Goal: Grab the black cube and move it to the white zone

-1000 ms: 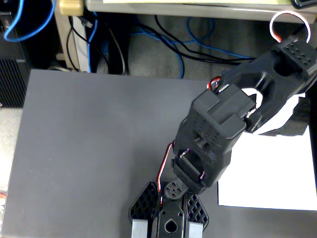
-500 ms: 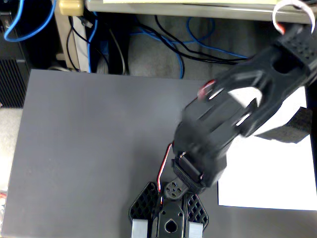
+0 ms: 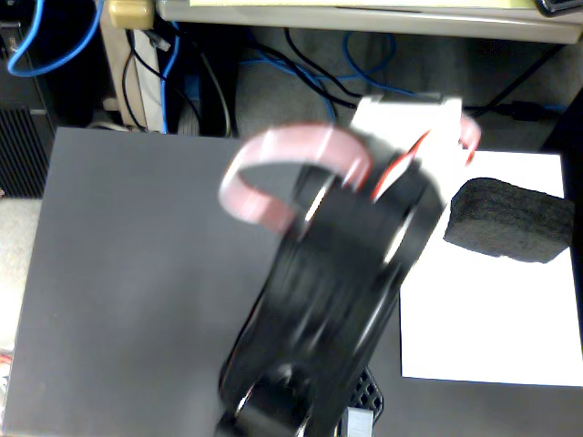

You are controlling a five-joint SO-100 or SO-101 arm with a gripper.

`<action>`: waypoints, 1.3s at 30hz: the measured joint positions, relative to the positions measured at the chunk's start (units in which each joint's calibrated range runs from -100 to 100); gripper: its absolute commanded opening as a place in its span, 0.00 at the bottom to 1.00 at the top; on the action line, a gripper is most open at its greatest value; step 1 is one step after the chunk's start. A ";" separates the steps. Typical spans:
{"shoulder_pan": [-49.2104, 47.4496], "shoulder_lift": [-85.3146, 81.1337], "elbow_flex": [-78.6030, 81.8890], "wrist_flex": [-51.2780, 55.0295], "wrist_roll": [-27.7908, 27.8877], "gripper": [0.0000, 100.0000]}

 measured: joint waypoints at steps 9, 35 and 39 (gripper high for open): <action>-19.42 -18.89 -0.37 0.09 -6.82 0.01; -15.07 -31.96 41.41 -19.94 -10.75 0.02; -15.07 -31.96 65.36 -26.27 -7.19 0.02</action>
